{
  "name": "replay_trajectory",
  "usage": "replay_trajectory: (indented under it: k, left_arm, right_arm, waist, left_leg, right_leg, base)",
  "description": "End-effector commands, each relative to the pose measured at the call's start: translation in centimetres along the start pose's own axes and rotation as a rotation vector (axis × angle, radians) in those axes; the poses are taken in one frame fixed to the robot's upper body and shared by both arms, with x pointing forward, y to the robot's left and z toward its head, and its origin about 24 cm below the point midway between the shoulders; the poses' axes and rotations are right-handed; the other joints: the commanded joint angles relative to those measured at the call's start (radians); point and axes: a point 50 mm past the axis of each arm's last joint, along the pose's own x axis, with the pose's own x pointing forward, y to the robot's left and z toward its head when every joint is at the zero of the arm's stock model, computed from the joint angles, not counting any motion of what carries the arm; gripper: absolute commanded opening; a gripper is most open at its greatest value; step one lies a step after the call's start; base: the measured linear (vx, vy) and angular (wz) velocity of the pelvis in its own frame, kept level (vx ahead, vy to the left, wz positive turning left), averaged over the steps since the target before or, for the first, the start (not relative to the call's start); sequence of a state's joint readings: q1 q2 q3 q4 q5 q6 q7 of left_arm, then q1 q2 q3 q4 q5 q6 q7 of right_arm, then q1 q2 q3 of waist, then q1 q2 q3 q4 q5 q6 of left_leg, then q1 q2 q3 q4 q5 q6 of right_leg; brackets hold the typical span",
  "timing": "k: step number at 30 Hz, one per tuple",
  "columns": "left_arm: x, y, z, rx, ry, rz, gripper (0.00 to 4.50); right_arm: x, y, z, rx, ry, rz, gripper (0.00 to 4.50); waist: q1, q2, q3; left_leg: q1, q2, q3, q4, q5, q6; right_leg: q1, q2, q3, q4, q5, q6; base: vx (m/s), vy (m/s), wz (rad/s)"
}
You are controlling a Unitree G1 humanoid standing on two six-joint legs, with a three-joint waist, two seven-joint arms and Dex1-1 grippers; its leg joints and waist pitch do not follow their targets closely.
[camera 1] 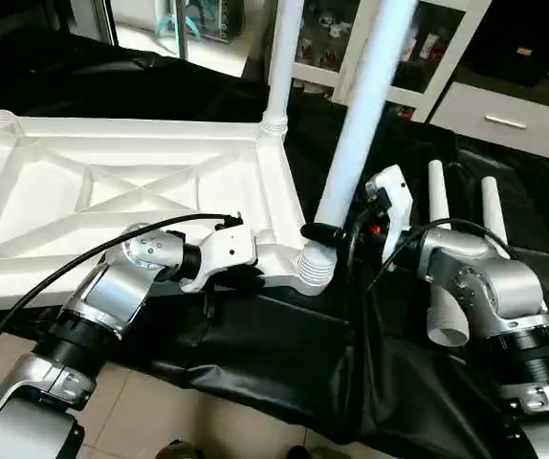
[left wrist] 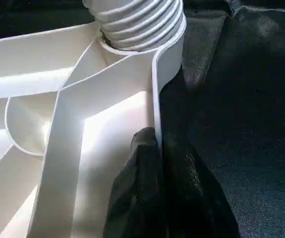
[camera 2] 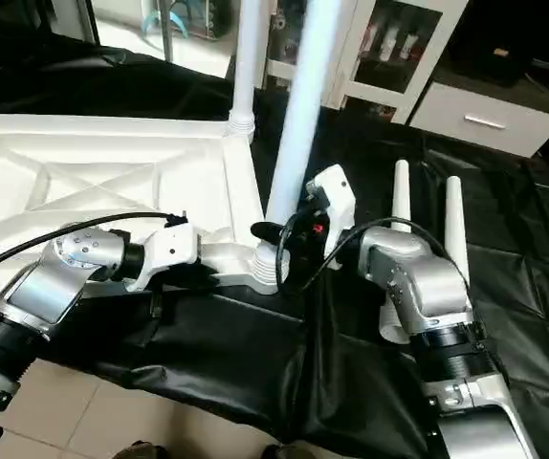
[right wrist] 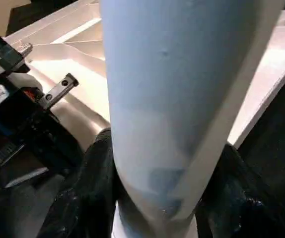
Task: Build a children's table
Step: Pick table leg
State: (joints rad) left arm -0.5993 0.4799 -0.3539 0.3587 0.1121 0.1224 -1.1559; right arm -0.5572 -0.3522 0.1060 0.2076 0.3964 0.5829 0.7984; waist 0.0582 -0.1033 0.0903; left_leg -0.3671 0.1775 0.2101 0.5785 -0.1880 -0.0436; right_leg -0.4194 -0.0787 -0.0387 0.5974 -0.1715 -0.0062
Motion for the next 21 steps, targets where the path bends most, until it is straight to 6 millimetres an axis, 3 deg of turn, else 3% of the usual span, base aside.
replay_trajectory:
  k: [1, 21]
  left_arm:
    - [1.0, -0.7, 0.4, 0.031, -0.004, -0.06, 0.0]
    - [1.1, -0.7, 0.3, 0.028, -0.003, -0.054, 0.0]
  right_arm:
    - [0.2, -0.1, 0.0, -0.01, 0.015, -0.014, 1.83]
    - [1.6, 0.2, -2.4, 0.017, 0.116, -0.038, 1.83]
  waist:
    - [-0.001, 0.009, -0.065]
    - [-0.007, 0.007, -0.068]
  left_leg:
    - [0.026, 0.055, -0.019, -0.06, -0.058, 0.038]
    - [0.025, 0.056, -0.023, -0.06, -0.105, 0.011]
  right_leg:
    - [0.047, -0.064, 0.043, -0.037, -0.033, -0.264]
    - [0.044, -0.065, 0.043, -0.04, -0.1, -0.244]
  base:
    - [0.0, 0.0, 0.0]
    - [0.0, 0.0, 0.0]
